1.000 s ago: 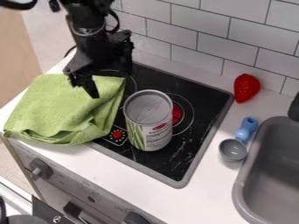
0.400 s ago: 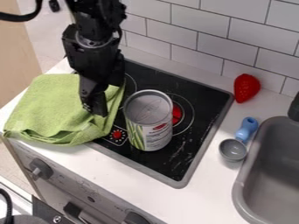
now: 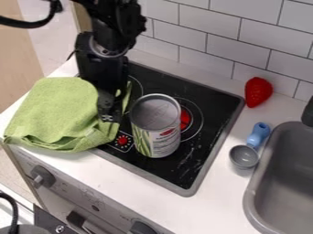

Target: Move the can to the right side of the burner

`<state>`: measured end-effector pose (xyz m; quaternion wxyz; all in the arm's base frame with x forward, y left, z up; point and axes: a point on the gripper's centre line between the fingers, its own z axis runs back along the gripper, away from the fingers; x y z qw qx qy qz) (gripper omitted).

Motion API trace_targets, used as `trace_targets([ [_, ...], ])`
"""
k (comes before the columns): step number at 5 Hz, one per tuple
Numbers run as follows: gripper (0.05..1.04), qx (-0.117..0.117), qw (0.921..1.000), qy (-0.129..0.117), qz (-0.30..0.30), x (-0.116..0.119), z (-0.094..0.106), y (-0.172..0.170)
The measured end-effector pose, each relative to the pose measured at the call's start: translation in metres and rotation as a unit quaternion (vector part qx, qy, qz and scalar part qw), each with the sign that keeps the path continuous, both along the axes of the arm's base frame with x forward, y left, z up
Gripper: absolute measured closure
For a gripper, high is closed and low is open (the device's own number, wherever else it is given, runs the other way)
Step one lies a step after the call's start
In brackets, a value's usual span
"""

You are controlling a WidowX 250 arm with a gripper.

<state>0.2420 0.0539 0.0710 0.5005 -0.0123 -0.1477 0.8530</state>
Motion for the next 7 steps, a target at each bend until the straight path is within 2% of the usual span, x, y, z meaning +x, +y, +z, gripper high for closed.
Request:
trace_targets([
  [1, 0.087, 0.000, 0.9957, -0.036, 0.085, -0.005, -0.006, 0.002],
  [3, 0.087, -0.029, 0.9941, 0.002, 0.105, -0.007, -0.005, -0.010],
  [4, 0.087, -0.039, 0.9943, 0.022, 0.097, -0.001, -0.007, -0.022],
  [5, 0.087, -0.044, 0.9939, 0.030, 0.096, 0.002, -0.008, -0.031],
  [6, 0.087, -0.045, 0.9926, 0.044, 0.104, 0.010, -0.018, -0.042],
  [7, 0.086, -0.030, 0.9938, 0.037, 0.101, 0.016, -0.021, -0.046],
])
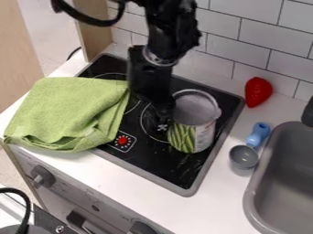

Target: Move the can to the right side of the burner

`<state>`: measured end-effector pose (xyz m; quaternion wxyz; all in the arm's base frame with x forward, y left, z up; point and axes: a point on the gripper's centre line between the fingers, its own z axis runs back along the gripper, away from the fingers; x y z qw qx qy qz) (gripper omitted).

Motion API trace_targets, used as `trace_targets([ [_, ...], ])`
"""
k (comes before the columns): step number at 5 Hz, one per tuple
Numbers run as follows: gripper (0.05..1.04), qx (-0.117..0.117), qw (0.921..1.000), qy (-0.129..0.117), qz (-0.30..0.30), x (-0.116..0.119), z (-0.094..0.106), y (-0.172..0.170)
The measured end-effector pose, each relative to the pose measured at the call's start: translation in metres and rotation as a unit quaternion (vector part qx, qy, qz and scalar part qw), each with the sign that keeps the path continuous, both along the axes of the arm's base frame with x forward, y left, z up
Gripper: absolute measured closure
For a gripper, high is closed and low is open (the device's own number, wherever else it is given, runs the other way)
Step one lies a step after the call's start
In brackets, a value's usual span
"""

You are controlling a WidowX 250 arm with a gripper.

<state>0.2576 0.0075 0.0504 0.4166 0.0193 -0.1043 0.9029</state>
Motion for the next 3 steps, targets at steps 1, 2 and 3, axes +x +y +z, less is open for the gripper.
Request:
trace_targets([
  [1, 0.087, -0.001, 0.9999, -0.010, 0.000, 0.0113, -0.0003, -0.0011],
  [2, 0.087, 0.002, 0.9999, -0.017, -0.003, 0.0160, 0.0015, -0.0002],
  [3, 0.087, -0.002, 0.9997, -0.024, -0.001, 0.0184, 0.0012, 0.0041],
])
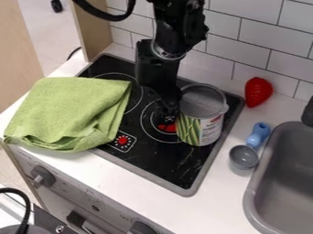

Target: Move the can to the right side of the burner

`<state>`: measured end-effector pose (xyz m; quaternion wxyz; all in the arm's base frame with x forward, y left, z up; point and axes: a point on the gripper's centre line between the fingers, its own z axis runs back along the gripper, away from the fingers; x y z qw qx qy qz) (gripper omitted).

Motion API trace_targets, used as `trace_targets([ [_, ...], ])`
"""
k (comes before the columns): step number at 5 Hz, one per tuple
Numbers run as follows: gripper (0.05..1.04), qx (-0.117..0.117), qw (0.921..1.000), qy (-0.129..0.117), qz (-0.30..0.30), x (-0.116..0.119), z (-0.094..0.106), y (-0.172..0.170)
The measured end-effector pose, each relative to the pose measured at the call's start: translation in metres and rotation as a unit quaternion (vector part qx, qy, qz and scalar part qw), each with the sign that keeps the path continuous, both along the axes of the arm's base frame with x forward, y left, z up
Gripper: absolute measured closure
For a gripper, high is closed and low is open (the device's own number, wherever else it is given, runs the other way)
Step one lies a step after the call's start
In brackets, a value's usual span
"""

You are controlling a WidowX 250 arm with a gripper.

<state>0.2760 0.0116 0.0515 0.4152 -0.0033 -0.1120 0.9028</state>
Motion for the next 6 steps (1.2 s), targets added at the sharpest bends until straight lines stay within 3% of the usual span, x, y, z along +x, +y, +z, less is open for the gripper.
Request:
trace_targets([
  [1, 0.087, -0.002, 0.9995, -0.012, -0.029, -0.010, 0.001, 0.014],
  [2, 0.087, -0.023, 0.9977, -0.020, -0.061, -0.020, 0.006, 0.034],
  [3, 0.087, -0.032, 0.9951, -0.006, -0.093, -0.027, 0.007, 0.054],
  [4, 0.087, -0.014, 0.9870, 0.001, -0.160, -0.023, 0.018, 0.078],
  [5, 0.087, 0.012, 0.9600, 0.007, -0.280, -0.015, 0.022, 0.100],
  [6, 0.087, 0.017, 0.9152, -0.003, -0.403, -0.014, 0.023, 0.109],
])
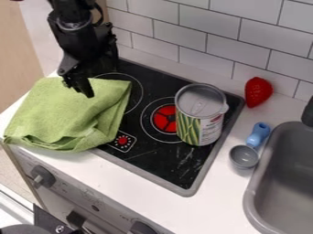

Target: Move the can to the right side of the burner

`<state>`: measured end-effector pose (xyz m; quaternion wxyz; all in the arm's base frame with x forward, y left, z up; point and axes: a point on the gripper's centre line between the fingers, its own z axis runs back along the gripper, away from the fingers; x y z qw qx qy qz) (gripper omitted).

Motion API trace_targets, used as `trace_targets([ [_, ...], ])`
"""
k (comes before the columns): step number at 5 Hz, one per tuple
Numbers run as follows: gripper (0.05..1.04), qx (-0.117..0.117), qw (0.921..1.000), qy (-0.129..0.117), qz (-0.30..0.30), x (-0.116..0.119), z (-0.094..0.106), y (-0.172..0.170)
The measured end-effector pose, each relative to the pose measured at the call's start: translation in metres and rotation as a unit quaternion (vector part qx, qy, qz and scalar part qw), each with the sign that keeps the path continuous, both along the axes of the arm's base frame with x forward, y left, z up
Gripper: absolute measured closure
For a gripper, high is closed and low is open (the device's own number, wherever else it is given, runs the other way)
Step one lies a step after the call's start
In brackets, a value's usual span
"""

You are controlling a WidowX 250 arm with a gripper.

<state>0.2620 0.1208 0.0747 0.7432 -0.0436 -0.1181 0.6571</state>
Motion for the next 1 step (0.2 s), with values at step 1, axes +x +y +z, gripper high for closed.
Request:
trace_targets([
  [1, 0.087, 0.006, 0.9919, 0.041, -0.120, 0.0047, -0.0045, 0.0061],
])
